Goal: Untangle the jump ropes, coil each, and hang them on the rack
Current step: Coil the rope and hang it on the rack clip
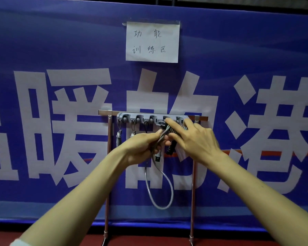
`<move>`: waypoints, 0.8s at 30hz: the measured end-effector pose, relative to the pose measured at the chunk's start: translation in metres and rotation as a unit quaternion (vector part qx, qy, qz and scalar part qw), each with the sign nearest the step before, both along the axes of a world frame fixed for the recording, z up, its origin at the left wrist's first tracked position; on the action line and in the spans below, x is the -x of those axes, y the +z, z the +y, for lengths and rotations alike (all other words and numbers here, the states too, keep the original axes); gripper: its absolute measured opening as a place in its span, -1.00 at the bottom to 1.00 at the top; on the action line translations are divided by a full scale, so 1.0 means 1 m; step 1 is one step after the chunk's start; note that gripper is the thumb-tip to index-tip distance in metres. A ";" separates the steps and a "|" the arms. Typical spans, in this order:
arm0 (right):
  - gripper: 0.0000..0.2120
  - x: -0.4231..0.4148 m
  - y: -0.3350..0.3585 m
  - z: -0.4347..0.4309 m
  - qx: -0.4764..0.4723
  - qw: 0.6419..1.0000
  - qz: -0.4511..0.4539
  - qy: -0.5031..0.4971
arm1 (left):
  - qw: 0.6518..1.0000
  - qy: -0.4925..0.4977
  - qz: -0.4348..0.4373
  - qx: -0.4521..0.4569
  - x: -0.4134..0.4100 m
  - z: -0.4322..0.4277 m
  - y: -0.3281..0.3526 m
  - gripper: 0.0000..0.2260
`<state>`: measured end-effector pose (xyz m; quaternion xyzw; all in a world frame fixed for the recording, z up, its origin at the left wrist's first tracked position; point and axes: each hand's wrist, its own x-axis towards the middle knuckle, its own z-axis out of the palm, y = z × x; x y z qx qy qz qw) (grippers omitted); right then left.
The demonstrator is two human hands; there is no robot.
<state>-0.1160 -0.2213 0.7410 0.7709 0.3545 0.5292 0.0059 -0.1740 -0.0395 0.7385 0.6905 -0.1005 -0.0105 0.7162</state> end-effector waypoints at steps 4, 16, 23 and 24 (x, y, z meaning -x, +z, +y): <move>-0.51 0.002 0.001 -0.008 0.016 1.000 -0.004 0.009 | 0.999 -0.022 -0.011 -0.048 0.003 0.003 0.001 -0.68; -0.47 0.013 0.005 -0.012 0.027 0.998 0.058 0.002 | 0.989 -0.081 0.073 0.104 0.008 -0.004 -0.012 -0.91; -0.58 0.027 -0.001 -0.012 -0.117 0.872 0.427 0.209 | 0.998 0.007 -0.059 0.000 0.007 0.000 -0.014 -0.67; -0.63 0.028 -0.003 -0.010 -0.142 0.845 0.453 0.246 | 0.997 0.020 -0.069 0.002 0.007 -0.002 -0.015 -0.66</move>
